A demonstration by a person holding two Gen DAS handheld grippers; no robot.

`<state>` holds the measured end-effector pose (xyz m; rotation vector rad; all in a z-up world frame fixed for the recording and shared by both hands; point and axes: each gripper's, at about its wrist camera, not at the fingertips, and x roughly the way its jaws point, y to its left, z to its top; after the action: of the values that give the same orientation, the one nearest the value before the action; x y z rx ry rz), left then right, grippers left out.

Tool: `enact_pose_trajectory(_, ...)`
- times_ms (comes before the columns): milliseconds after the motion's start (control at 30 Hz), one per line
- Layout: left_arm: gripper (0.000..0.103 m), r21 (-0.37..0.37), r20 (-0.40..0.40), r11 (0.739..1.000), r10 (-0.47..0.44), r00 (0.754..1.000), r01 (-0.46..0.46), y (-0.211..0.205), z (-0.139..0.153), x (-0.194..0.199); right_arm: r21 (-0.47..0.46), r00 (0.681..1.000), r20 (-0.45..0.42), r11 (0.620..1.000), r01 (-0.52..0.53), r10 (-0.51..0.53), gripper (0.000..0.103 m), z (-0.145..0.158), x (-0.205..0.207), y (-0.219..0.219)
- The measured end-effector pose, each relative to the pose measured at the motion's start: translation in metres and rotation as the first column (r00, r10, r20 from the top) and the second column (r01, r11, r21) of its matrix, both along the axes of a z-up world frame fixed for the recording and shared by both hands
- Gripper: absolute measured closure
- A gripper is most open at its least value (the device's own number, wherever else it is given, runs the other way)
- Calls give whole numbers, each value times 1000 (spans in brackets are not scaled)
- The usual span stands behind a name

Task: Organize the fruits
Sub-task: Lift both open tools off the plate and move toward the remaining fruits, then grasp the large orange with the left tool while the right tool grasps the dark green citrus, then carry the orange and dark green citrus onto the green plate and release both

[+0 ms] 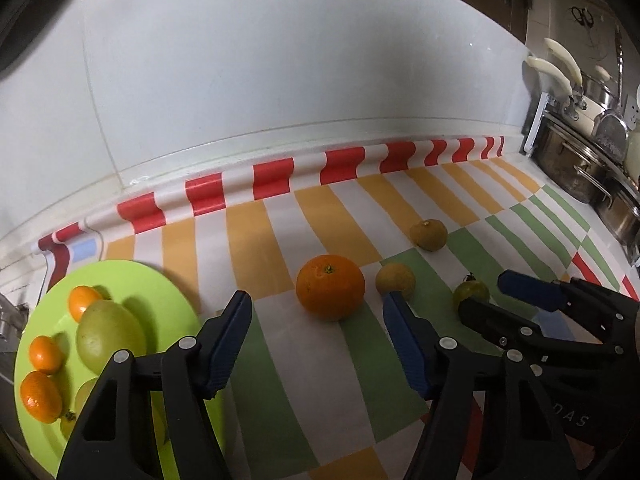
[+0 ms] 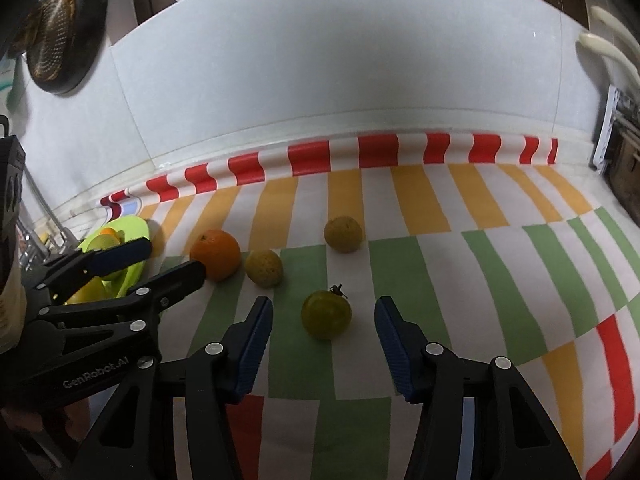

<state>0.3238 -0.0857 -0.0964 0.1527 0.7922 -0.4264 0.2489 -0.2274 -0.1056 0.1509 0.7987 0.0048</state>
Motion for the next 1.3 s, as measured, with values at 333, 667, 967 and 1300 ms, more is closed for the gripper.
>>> enact_pose_trajectory(333,46,26,-9,1000,-14,1000,14,-13,-10,17,6,1000,-30,1000,-5,5,60,-8,8,2)
enact_pose_trajectory(667,60,18,-47,999,-35,998,36,-17,-14,23,18,998,-59,1000,-13,14,73,-13,17,4)
enact_pose_trajectory(967,61,28,0,999,-31,1000,31,-11,-2,12,-10,999,-28,1000,-28,27,73,-4,15,7)
enact_pose_trajectory(1300,61,-4,50,1000,-19,999,19,1,30,-15,-22,998,25,998,-51,51,73,23,0,10)
